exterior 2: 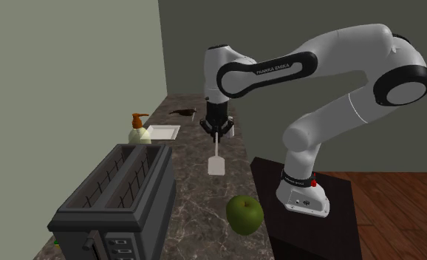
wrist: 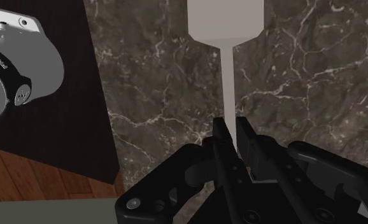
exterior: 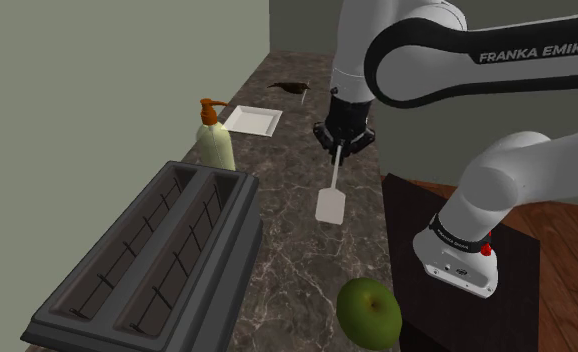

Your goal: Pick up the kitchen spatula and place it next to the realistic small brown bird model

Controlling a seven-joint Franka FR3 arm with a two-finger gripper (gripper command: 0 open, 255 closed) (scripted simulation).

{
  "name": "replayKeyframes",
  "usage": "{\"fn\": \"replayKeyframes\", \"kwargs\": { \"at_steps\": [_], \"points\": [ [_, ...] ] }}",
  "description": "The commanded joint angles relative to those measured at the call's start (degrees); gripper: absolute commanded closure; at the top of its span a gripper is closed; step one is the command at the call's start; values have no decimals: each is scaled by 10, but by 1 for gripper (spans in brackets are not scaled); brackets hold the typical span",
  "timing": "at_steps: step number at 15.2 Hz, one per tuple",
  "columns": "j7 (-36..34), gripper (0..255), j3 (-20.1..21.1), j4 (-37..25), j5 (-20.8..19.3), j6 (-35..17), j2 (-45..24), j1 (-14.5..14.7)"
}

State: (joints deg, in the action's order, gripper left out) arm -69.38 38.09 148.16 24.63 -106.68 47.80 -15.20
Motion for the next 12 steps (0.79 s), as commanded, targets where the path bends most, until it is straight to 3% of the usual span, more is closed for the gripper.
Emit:
{"fn": "replayKeyframes", "kwargs": {
  "at_steps": [1,12],
  "points": [
    [28,255,-20,4,-17,-8,-9,-16],
    [162,255,-112,-21,-110,-74,-113,-124]
  ]
}}
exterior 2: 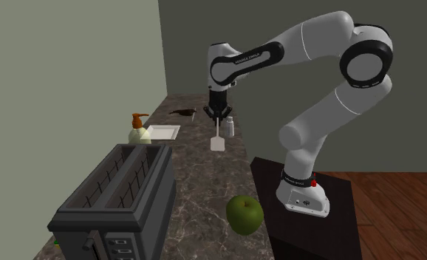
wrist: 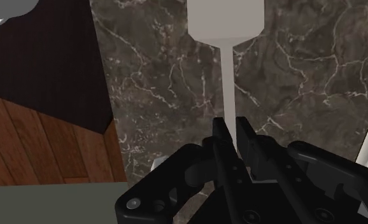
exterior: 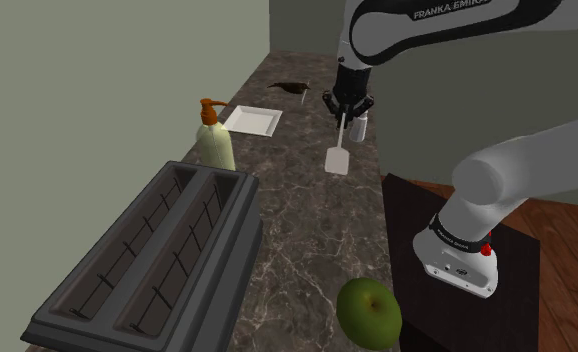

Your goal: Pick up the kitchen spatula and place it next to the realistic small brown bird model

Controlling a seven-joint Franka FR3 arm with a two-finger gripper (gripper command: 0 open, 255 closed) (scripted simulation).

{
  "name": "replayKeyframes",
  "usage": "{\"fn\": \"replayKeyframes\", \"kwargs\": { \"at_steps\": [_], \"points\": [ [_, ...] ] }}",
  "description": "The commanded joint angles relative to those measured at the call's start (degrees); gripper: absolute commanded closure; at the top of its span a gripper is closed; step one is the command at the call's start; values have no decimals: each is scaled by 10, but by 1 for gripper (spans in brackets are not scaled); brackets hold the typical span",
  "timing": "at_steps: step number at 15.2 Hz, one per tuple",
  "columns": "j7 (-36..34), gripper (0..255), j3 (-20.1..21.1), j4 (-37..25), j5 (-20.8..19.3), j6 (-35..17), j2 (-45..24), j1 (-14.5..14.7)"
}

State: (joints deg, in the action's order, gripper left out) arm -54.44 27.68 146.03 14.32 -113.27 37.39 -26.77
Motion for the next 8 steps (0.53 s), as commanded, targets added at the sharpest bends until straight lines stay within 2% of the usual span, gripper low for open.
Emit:
{"fn": "replayKeyframes", "kwargs": {
  "at_steps": [1,8],
  "points": [
    [22,255,-14,-7,-16,-13,-22,-18],
    [83,255,-55,-72,-72,-47,-125,-82]
  ]
}}
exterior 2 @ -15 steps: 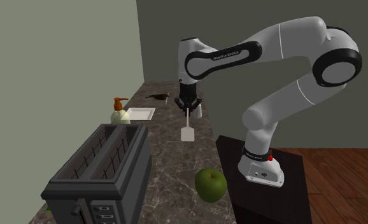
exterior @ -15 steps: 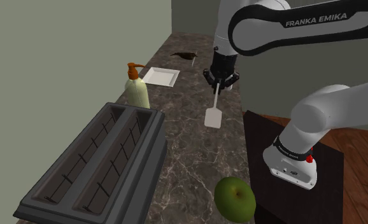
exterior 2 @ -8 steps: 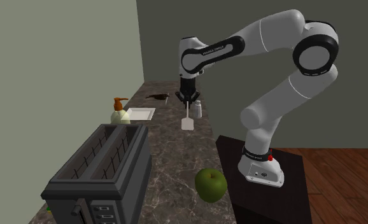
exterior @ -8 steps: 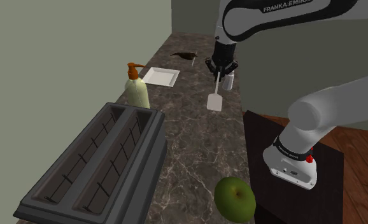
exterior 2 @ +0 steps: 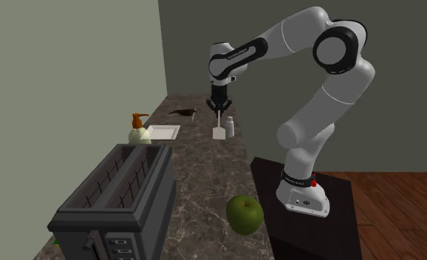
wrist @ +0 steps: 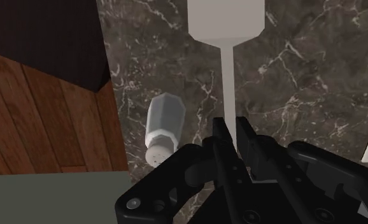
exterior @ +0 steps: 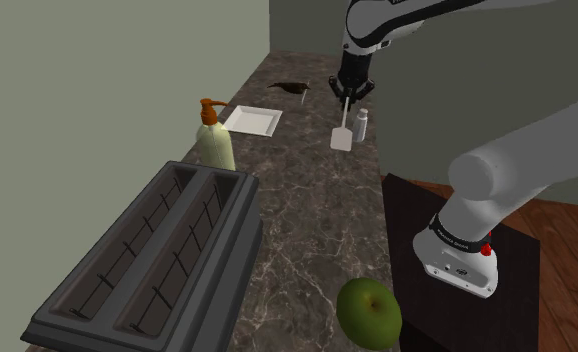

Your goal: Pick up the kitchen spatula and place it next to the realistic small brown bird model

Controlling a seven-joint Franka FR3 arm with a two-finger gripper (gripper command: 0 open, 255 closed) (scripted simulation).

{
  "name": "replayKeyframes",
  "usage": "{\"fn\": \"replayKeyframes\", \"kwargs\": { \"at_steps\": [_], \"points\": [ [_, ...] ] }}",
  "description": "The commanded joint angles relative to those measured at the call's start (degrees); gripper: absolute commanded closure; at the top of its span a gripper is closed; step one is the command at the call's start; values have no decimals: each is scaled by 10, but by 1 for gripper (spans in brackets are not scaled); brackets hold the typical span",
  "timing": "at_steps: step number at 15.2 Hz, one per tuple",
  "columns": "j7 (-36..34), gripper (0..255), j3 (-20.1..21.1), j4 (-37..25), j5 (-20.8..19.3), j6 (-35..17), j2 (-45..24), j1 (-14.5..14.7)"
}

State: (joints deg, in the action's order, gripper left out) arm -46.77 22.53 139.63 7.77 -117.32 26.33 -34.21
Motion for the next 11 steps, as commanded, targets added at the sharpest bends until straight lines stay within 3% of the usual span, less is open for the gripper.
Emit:
{"fn": "replayKeyframes", "kwargs": {
  "at_steps": [1,11],
  "points": [
    [14,255,-9,-20,-14,-9,-31,-15],
    [72,255,-50,-176,-83,-17,-201,-77]
  ]
}}
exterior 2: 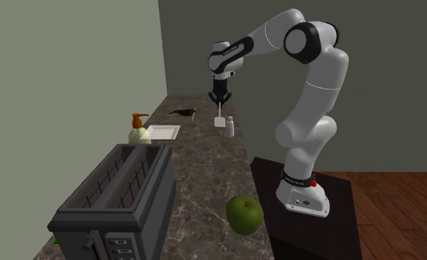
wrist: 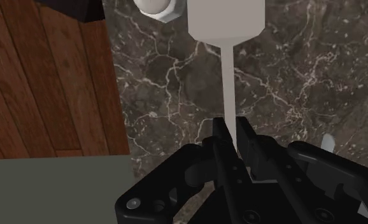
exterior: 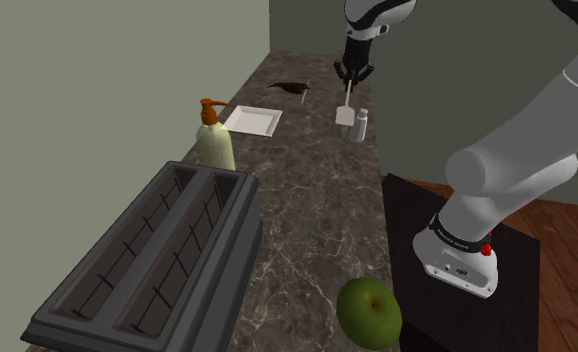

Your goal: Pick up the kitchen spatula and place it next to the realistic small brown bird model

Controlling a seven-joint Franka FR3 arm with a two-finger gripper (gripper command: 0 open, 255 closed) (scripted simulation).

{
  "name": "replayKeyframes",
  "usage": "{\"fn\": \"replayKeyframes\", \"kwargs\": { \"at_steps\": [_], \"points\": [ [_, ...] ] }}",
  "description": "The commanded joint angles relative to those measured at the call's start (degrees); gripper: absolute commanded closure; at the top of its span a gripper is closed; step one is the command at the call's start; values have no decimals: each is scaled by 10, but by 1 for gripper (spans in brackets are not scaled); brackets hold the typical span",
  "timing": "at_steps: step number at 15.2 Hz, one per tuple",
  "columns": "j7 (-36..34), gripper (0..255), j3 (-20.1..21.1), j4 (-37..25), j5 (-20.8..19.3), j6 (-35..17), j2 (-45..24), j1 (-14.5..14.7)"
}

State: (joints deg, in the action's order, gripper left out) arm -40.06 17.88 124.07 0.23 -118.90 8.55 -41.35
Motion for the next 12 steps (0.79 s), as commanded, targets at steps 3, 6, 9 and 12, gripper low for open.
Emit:
{"fn": "replayKeyframes", "kwargs": {
  "at_steps": [3,6,9,12],
  "points": [
    [19,255,-14,-80,-25,6,-77,-18],
    [33,255,-24,-146,-41,19,-132,-27],
    [35,255,-27,-153,-46,8,-150,-29],
    [33,255,-27,-138,-49,-13,-157,-29]
  ]
}}
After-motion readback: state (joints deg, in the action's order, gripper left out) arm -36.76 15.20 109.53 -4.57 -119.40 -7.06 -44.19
